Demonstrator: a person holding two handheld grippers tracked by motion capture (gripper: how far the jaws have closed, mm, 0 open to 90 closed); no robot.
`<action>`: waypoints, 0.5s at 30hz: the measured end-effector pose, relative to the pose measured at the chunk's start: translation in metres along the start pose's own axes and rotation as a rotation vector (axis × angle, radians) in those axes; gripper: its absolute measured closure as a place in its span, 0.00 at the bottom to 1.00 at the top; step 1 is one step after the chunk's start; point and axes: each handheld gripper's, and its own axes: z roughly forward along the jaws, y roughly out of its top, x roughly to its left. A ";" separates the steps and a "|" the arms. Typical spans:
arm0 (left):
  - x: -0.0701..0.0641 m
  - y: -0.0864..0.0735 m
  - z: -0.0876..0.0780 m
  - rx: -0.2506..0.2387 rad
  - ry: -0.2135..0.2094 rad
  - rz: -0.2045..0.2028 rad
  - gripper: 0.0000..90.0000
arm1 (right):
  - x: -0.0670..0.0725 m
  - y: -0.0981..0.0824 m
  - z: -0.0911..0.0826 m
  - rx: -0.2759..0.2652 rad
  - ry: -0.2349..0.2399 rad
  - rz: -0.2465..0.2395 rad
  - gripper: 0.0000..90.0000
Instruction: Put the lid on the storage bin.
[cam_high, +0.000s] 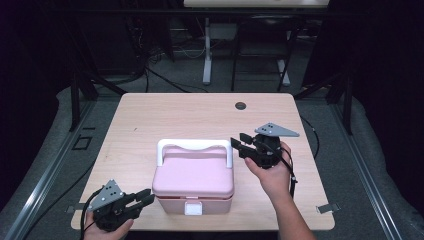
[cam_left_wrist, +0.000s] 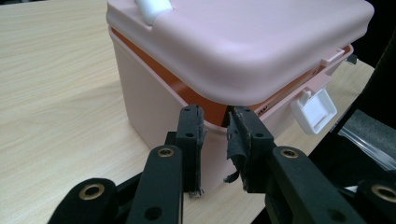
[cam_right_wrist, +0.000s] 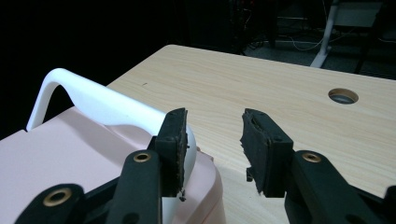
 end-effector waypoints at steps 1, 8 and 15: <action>0.000 -0.001 0.001 -0.007 0.000 -0.007 0.82 | 0.000 0.000 0.000 0.002 0.000 -0.003 0.66; 0.001 -0.004 0.001 0.004 -0.001 -0.014 0.82 | 0.000 0.000 0.000 0.005 0.001 -0.001 0.66; 0.000 -0.008 0.003 0.027 0.000 -0.018 0.83 | 0.000 0.000 0.000 0.003 0.000 -0.004 0.66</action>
